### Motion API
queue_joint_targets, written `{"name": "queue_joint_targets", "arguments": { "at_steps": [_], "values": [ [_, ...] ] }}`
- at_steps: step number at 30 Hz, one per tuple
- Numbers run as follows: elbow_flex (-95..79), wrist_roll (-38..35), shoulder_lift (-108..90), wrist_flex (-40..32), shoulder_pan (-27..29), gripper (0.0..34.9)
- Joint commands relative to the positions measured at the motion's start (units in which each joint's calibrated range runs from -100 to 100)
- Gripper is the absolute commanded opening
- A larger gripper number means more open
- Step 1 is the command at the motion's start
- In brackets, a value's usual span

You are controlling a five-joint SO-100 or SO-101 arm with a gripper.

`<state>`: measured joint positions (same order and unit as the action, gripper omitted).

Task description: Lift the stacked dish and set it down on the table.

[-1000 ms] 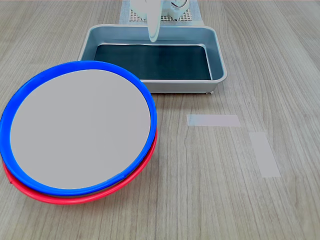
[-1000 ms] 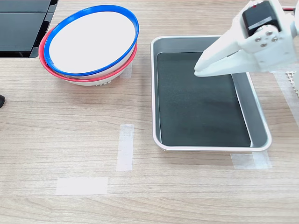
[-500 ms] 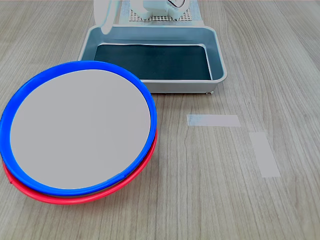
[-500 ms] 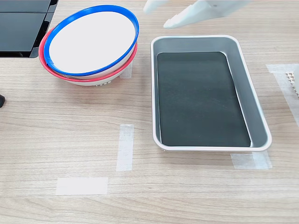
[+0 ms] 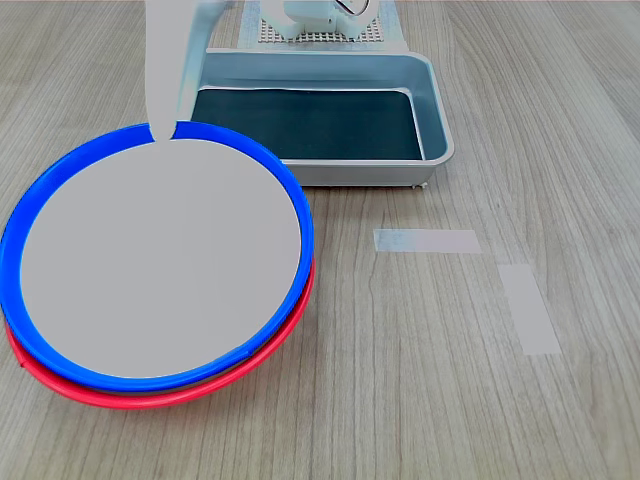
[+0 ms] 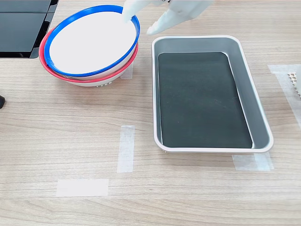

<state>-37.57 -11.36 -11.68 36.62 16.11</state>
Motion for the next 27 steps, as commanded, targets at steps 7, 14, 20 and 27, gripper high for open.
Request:
{"name": "queue_joint_targets", "arguments": {
  "at_steps": [7, 14, 20, 27],
  "values": [
    [6.03, -0.34, 6.01, -2.99, -1.94, 9.3],
    [7.94, -0.34, 6.43, -2.90, -2.60, 0.1],
    [9.76, -0.20, 5.33, -2.33, -2.51, 0.1],
    [14.22, 0.59, 1.57, 2.54, -4.67, 0.1]
  ]
}}
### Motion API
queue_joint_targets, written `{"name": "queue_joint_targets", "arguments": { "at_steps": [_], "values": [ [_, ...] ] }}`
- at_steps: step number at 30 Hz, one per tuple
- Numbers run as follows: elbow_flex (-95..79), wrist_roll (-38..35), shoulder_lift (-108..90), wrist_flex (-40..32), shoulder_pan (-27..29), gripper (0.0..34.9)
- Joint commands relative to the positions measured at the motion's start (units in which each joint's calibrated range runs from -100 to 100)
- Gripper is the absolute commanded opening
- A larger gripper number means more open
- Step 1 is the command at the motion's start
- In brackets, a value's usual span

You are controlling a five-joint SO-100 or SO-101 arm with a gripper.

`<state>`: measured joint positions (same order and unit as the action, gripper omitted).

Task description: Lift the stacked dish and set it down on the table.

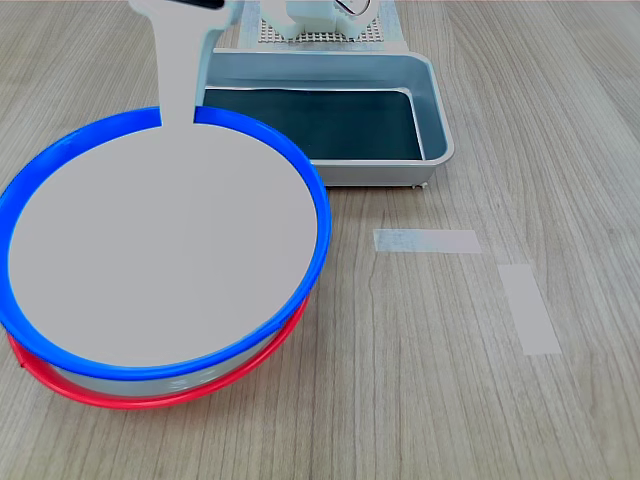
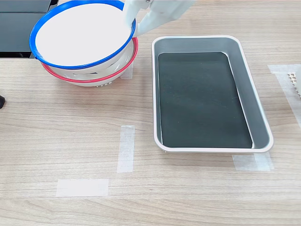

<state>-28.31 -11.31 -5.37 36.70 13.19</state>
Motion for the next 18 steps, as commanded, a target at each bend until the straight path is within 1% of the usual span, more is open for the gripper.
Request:
{"name": "queue_joint_targets", "arguments": {
  "at_steps": [1, 4, 9, 10, 14, 18],
  "values": [
    [5.78, 0.78, -5.42, 3.62, -2.60, 0.0],
    [7.60, 1.51, -7.38, 6.42, -5.99, 0.0],
    [9.51, 2.44, -8.57, 9.97, -13.23, 0.0],
    [9.70, 2.59, -8.15, 10.30, -15.40, 0.0],
    [9.24, 2.74, -4.91, 9.31, -20.48, 0.0],
    [8.33, 2.74, -1.24, 6.42, -22.64, 0.0]
  ]
}}
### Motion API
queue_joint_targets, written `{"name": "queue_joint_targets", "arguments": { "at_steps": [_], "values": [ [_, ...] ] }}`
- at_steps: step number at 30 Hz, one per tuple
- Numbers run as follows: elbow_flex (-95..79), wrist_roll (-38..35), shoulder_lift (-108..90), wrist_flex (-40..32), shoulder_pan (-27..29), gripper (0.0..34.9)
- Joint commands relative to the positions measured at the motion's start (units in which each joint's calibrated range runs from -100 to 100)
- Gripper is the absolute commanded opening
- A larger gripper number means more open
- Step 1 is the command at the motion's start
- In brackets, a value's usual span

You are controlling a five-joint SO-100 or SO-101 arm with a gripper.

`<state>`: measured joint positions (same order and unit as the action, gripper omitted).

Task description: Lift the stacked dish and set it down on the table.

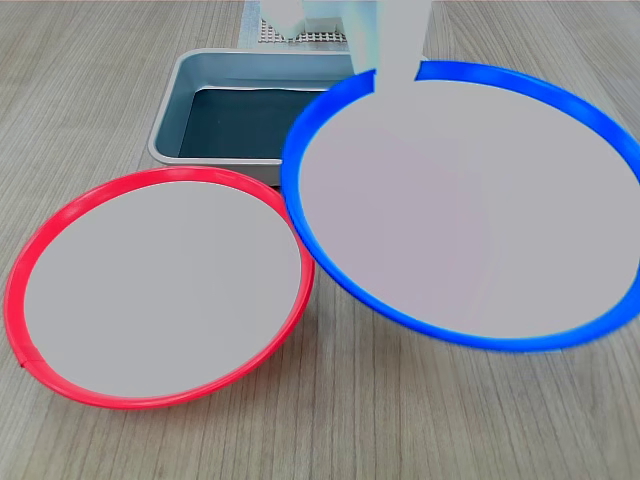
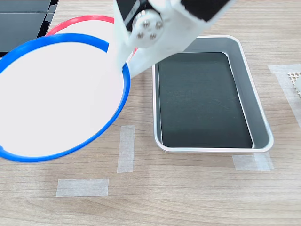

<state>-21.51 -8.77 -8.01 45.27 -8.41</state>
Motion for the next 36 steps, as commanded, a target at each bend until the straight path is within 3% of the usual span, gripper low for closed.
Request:
{"name": "queue_joint_targets", "arguments": {
  "at_steps": [1, 10, 32, 36],
  "values": [
    [1.43, 0.15, 2.09, -2.55, -1.33, 0.0],
    [0.34, -0.24, 8.65, -7.18, -3.12, 0.0],
    [-5.67, -1.71, 10.70, -8.08, -3.31, 0.2],
    [-5.85, -2.05, 10.53, -8.08, -3.12, 5.2]
  ]
}}
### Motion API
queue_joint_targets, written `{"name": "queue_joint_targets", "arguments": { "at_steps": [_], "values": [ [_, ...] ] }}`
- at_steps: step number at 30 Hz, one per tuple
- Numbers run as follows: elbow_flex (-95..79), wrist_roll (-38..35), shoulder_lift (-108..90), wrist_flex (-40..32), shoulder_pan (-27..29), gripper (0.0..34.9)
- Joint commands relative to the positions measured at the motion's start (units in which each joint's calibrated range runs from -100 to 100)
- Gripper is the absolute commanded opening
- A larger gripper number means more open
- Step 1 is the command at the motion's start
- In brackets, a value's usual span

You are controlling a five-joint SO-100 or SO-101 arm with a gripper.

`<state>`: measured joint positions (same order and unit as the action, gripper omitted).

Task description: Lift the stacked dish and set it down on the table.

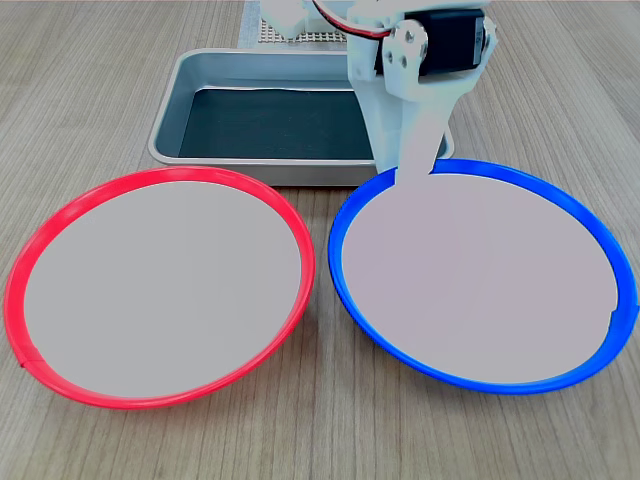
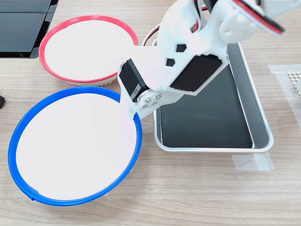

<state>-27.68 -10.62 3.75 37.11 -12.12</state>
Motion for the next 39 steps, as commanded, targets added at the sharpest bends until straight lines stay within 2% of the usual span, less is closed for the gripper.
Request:
{"name": "queue_joint_targets", "arguments": {
  "at_steps": [1, 3, 10, 13, 17, 18, 19, 21, 22, 26, 30, 34, 39],
  "values": [
    [0.50, -0.24, -1.32, 0.07, 0.69, 5.9],
    [0.59, -0.29, -1.75, 0.16, 0.69, 8.0],
    [0.59, -0.59, -5.84, 4.03, 1.35, 8.2],
    [0.23, -1.03, -9.42, 7.09, 1.82, 7.9],
    [0.41, -1.81, -16.08, 15.01, 3.79, 7.7],
    [-0.04, -2.15, -17.78, 16.42, 4.36, 6.3],
    [-0.77, -2.49, -19.57, 17.16, 4.92, 0.2],
    [-3.23, -2.49, -24.09, 17.16, 6.90, 0.2],
    [-5.23, -2.00, -26.99, 15.51, 8.22, 0.1],
    [-27.26, 3.13, -46.78, -8.59, 13.58, 0.1],
    [-48.65, 4.93, -60.94, -26.09, 14.81, 0.0],
    [-61.85, 7.23, -70.23, -31.05, 15.75, 0.0],
    [-70.96, 9.67, -83.20, -22.38, 17.07, 0.0]
  ]
}}
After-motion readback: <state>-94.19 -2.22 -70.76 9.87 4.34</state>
